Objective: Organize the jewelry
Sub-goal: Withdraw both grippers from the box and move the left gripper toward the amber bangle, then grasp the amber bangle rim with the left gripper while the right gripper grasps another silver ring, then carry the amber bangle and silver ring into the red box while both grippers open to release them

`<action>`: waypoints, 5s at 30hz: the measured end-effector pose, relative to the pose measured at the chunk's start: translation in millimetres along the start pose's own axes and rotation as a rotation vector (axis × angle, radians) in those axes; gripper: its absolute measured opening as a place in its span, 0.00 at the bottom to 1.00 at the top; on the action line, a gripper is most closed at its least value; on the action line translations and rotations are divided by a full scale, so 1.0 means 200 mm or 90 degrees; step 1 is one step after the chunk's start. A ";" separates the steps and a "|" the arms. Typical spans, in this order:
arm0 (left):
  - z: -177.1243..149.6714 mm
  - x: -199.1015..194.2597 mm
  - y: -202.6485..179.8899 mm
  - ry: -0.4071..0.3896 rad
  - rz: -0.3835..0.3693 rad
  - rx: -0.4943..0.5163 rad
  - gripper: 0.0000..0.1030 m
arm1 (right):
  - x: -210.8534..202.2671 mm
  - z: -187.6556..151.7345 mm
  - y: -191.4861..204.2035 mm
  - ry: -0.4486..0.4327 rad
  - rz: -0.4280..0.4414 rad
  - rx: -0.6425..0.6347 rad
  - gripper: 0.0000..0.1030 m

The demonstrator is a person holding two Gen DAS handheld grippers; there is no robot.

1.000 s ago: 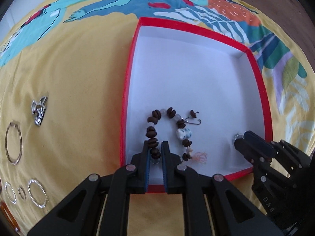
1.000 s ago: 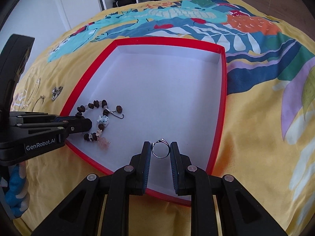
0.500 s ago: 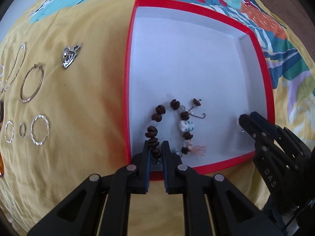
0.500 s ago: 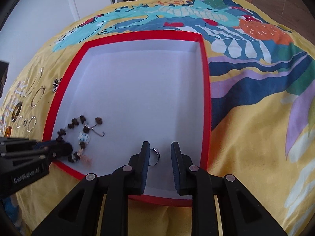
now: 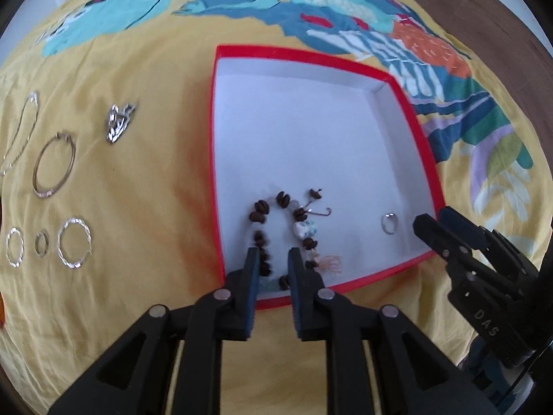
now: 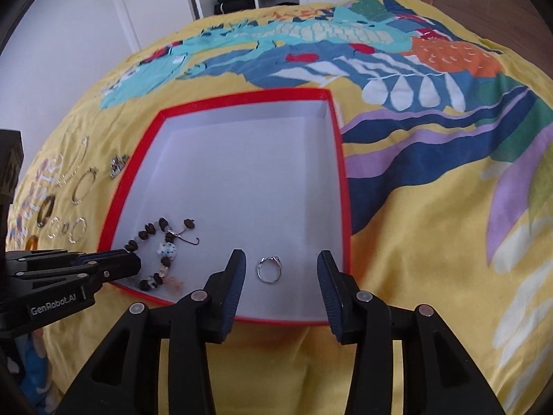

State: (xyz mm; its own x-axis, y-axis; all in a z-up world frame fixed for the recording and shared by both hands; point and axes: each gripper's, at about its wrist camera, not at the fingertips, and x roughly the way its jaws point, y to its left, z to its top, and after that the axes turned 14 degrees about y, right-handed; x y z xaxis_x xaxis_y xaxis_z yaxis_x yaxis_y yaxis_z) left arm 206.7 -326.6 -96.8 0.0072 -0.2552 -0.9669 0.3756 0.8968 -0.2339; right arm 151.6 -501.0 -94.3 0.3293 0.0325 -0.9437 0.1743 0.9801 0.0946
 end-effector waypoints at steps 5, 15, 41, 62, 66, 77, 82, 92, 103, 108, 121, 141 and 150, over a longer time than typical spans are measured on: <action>-0.03 -0.14 -0.04 -0.056 -0.005 0.035 0.26 | -0.15 -0.08 -0.03 -0.028 0.002 0.029 0.47; -0.23 -0.47 0.01 -0.118 0.057 0.094 0.27 | -0.39 -0.29 0.16 -0.066 0.033 0.024 0.47; -1.19 -1.40 0.88 -0.296 0.159 -0.121 0.31 | -0.95 -0.60 1.13 -0.176 0.132 -0.152 0.47; -1.20 -0.97 1.35 -0.218 0.133 -0.224 0.41 | -0.61 -0.66 1.38 -0.102 0.148 -0.188 0.47; -1.15 -0.85 1.47 -0.189 0.124 -0.243 0.41 | -0.46 -0.63 1.40 -0.067 0.148 -0.182 0.47; -0.95 -0.62 1.62 -0.142 0.106 -0.264 0.41 | -0.16 -0.43 1.44 -0.011 0.173 -0.174 0.42; -0.85 -0.54 1.65 -0.136 0.093 -0.268 0.41 | -0.04 -0.32 1.46 0.001 0.184 -0.170 0.41; -0.74 -0.42 1.69 -0.118 0.090 -0.275 0.41 | 0.18 -0.14 1.49 0.022 0.205 -0.159 0.35; -0.72 -0.35 1.72 -0.106 0.073 -0.284 0.41 | 0.34 -0.05 1.52 0.042 0.201 -0.137 0.35; -0.71 -0.33 1.75 -0.104 0.067 -0.288 0.41 | 0.38 0.00 1.53 0.042 0.194 -0.120 0.35; -0.69 -0.30 1.80 -0.114 0.056 -0.298 0.41 | 0.46 0.07 1.60 0.041 0.158 -0.133 0.30; -0.72 -0.33 1.76 -0.119 0.097 -0.292 0.09 | 0.33 -0.04 1.60 0.027 0.159 -0.168 0.19; -0.82 -0.43 1.69 -0.135 0.099 -0.290 0.09 | 0.11 -0.23 1.45 0.015 0.165 -0.154 0.19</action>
State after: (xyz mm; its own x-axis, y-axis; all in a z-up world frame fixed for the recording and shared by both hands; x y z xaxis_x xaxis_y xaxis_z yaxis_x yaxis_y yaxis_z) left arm 182.1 58.3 -109.1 0.2363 -0.1311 -0.9628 -0.0863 0.9841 -0.1552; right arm 166.5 -207.3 -102.5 0.3125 0.2878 -0.9053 -0.1382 0.9566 0.2564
